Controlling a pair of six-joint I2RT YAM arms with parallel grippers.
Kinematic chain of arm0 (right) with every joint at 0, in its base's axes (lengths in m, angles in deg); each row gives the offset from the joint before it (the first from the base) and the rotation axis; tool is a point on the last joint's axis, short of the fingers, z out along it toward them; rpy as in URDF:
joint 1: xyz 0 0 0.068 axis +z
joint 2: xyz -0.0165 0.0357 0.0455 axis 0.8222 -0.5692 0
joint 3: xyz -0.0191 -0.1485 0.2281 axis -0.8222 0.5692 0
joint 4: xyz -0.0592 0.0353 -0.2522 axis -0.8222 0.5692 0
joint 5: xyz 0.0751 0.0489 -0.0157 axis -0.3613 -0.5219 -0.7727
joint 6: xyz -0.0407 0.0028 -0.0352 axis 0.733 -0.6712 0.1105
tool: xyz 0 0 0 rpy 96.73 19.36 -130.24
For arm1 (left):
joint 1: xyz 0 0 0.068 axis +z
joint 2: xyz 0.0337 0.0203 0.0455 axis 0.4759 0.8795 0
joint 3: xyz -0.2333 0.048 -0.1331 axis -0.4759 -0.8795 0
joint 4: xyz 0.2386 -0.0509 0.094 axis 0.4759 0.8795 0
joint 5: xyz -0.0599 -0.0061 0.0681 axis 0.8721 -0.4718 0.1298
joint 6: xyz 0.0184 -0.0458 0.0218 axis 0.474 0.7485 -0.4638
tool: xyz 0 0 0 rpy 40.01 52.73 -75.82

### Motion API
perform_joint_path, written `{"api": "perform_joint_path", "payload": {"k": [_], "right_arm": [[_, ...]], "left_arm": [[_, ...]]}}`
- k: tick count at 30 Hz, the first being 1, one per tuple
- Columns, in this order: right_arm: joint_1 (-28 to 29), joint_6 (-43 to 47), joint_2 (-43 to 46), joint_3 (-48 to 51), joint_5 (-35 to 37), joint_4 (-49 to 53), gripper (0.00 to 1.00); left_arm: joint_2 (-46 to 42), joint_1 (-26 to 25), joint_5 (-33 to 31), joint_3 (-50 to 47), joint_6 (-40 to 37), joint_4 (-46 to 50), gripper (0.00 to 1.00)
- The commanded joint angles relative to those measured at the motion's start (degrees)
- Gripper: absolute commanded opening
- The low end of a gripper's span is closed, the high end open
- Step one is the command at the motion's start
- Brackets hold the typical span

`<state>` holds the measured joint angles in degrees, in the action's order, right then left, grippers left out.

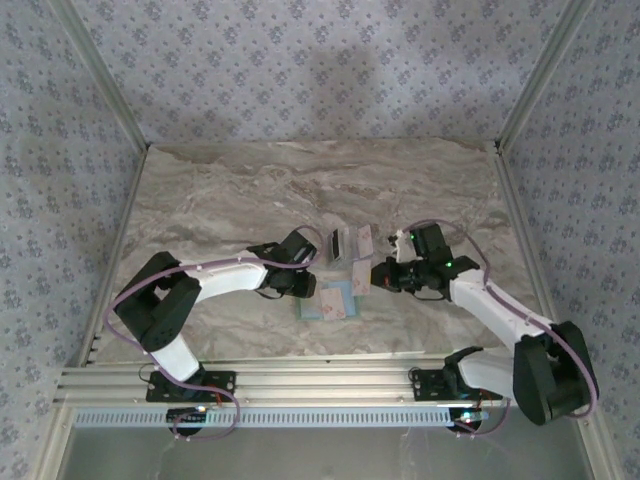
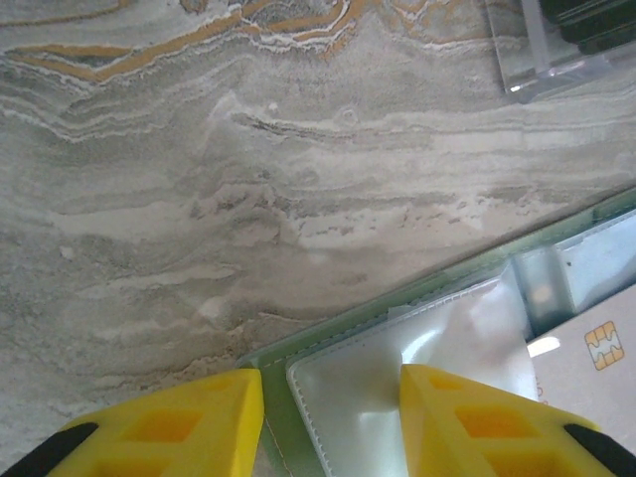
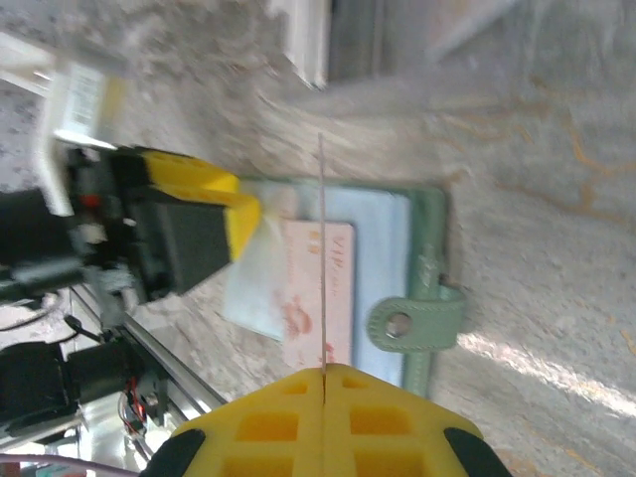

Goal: Put the credit cards into the card holder

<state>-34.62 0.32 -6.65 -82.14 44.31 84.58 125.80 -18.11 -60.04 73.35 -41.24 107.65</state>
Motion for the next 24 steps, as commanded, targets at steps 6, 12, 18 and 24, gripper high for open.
{"api": "perform_joint_path", "payload": {"k": [6, 12, 18, 24], "right_arm": [[-1.6, 6.54, -1.87, -14.43, 13.33, 14.96, 0.0], [-1.81, 7.84, -10.07, -22.93, 16.85, 16.55, 0.0], [-1.81, 11.05, -17.84, -28.54, 18.09, 16.94, 0.0], [-1.84, 11.92, -23.74, -30.77, 16.97, 18.39, 0.0]], "left_arm": [[4.16, -1.09, 2.86, -3.35, 0.37, -3.0, 0.4], [4.58, -0.98, 3.78, -3.63, 0.01, -4.06, 0.41], [4.41, -0.96, 4.24, -4.24, -0.35, -4.94, 0.4], [3.81, -0.95, 4.7, -4.86, -0.35, -5.56, 0.4]]}}
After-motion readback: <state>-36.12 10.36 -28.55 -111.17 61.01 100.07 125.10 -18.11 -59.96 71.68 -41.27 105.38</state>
